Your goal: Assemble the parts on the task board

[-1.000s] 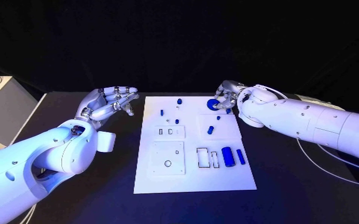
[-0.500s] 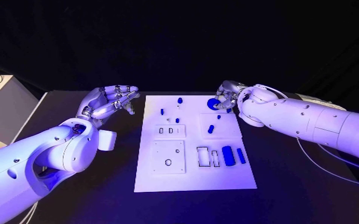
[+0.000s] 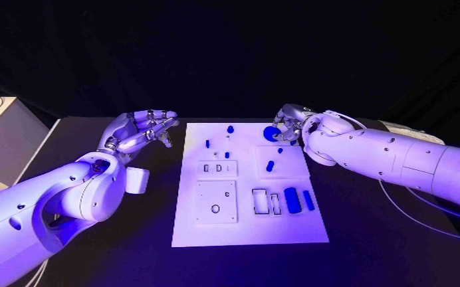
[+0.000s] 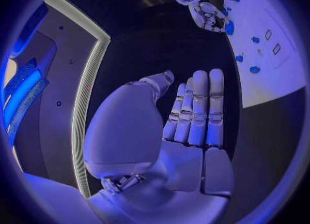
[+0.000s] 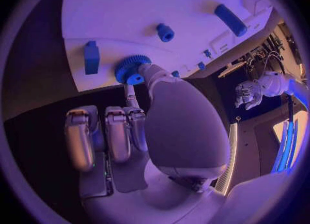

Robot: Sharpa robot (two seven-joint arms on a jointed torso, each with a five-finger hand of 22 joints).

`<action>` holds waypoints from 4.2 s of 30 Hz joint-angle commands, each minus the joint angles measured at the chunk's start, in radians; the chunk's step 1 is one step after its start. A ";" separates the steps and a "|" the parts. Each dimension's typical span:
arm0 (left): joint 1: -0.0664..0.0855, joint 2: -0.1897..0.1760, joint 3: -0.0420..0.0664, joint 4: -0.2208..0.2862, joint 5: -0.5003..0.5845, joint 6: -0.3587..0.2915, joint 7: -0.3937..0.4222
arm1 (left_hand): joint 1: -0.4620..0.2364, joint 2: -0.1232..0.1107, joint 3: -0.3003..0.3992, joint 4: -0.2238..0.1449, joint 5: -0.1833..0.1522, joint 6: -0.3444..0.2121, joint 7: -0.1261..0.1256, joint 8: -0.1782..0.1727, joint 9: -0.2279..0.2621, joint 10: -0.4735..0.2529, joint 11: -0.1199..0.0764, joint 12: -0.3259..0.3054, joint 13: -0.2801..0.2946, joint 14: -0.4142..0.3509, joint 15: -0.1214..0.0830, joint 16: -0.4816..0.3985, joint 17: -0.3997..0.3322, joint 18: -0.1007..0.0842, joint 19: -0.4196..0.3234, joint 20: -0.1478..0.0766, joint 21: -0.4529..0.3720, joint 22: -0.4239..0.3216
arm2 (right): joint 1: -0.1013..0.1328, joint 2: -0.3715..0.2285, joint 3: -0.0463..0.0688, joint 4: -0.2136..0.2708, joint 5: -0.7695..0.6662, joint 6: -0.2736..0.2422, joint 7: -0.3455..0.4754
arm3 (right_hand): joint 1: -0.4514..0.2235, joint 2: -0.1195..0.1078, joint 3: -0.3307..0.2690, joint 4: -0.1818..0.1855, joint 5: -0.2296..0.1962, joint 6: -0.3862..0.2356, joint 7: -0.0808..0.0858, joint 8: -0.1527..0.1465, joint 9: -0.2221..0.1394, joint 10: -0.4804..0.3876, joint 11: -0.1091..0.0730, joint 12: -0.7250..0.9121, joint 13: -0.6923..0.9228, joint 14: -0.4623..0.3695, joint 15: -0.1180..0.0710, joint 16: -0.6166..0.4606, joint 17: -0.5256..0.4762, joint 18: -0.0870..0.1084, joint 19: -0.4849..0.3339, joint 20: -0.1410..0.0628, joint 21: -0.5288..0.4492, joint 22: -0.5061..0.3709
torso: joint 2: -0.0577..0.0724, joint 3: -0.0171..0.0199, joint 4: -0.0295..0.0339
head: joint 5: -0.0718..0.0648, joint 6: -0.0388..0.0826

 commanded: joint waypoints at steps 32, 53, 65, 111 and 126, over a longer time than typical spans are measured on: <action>0.000 0.013 0.001 -0.007 -0.003 0.017 0.002 | -0.003 0.004 0.010 -0.002 0.000 0.006 0.002 -0.002 0.002 0.001 -0.002 0.001 0.001 -0.008 -0.001 0.008 0.001 0.014 -0.012 0.000 0.010 0.003 | 0.012 0.181 -0.007 0.045 -0.170 -0.068 -0.045 | -0.015 -0.002 0.021 -0.002 -0.005 0.033 -0.019 0.008 0.003 0.104 -0.011 0.002 0.263 0.106 -0.010 0.004 0.263 -0.014 0.105 -0.011 0.005 0.263 | 0.002 -0.0008 0.0017 | 0.008 0.006; 0.000 0.012 0.001 -0.002 -0.003 0.017 0.001 | -0.003 0.004 0.010 -0.002 0.000 0.006 0.002 -0.002 0.002 0.001 -0.002 0.001 0.001 -0.008 -0.001 0.008 0.001 0.014 -0.012 0.000 0.010 0.003 | 0.001 0.224 -0.015 0.000 -0.172 -0.023 -0.053 | -0.025 -0.008 0.028 -0.001 -0.017 0.028 -0.017 0.004 0.001 0.104 -0.009 0.002 0.263 0.106 -0.008 0.004 0.263 -0.014 0.105 -0.010 0.005 0.263 | 0.001 -0.0006 0.0010 | 0.011 -0.002; 0.000 0.011 0.001 -0.001 -0.003 0.017 0.001 | -0.003 0.004 0.012 -0.004 0.000 0.005 0.002 -0.002 0.002 0.001 -0.002 0.000 0.001 -0.009 -0.001 0.009 0.001 0.014 -0.014 0.000 0.013 0.005 | 0.000 0.244 -0.016 -0.026 -0.169 -0.023 -0.047 | -0.049 -0.023 0.033 0.003 -0.042 0.001 -0.007 -0.015 -0.007 0.104 0.000 0.002 0.263 0.106 -0.001 0.004 0.263 -0.014 0.105 -0.004 0.005 0.263 | 0.001 -0.0003 0.0008 | 0.012 -0.003; -0.002 0.011 0.001 -0.015 -0.002 0.022 0.003 | -0.005 0.003 0.013 -0.005 0.000 0.005 0.003 -0.003 0.002 0.000 -0.001 0.000 0.001 -0.010 0.000 0.010 0.001 0.014 -0.016 0.000 0.017 0.007 | 0.016 -0.143 -0.002 0.152 0.180 -0.078 0.327 | 0.018 -0.003 -0.073 -0.024 -0.125 -0.032 0.015 -0.081 -0.038 0.104 0.021 0.002 0.263 0.106 0.017 0.004 0.263 -0.014 0.105 0.015 0.005 0.263 | -0.004 0.0157 -0.0295 | 0.018 0.012; -0.008 0.020 0.000 -0.026 -0.001 0.026 0.003 | -0.005 0.003 0.013 -0.005 0.000 0.005 0.003 -0.003 0.002 0.000 -0.001 0.000 0.001 -0.010 0.000 0.010 0.001 0.014 -0.016 0.000 0.017 0.007 | -0.002 -0.185 -0.004 0.058 0.127 0.060 0.364 | 0.051 -0.027 -0.061 -0.042 -0.118 -0.036 0.007 -0.088 -0.042 0.104 0.013 0.002 0.263 0.106 0.009 0.004 0.263 -0.014 0.105 0.008 0.005 0.263 | -0.006 0.0195 -0.0281 | 0.013 0.003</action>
